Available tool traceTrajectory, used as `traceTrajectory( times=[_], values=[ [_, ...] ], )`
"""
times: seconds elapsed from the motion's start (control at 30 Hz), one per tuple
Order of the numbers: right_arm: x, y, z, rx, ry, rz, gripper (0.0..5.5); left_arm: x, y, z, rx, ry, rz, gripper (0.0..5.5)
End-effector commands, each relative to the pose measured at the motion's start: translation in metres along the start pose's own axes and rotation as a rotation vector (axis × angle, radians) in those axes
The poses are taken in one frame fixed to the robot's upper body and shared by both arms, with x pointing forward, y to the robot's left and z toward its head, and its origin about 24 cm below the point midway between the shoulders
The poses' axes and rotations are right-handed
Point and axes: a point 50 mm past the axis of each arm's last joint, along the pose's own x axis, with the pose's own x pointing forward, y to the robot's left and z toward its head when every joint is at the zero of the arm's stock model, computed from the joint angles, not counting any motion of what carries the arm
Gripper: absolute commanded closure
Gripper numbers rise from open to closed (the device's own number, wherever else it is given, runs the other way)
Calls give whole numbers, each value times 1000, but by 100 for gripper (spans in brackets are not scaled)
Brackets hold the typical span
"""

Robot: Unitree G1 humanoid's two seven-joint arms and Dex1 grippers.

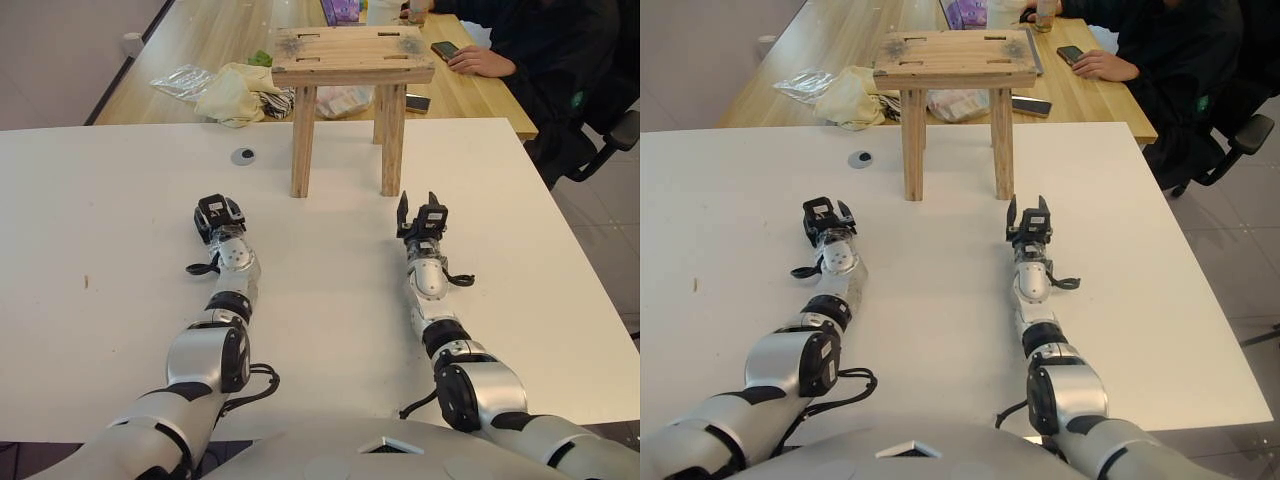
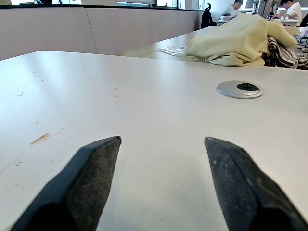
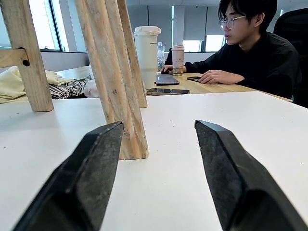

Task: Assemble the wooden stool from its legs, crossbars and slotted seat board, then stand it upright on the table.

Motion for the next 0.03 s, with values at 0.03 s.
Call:
traceTrajectory(
  times=[0.03],
  values=[
    [4,4,7,-12,-40,25,279,-2,-5,1,-4,-8,-15,232]
  ],
)
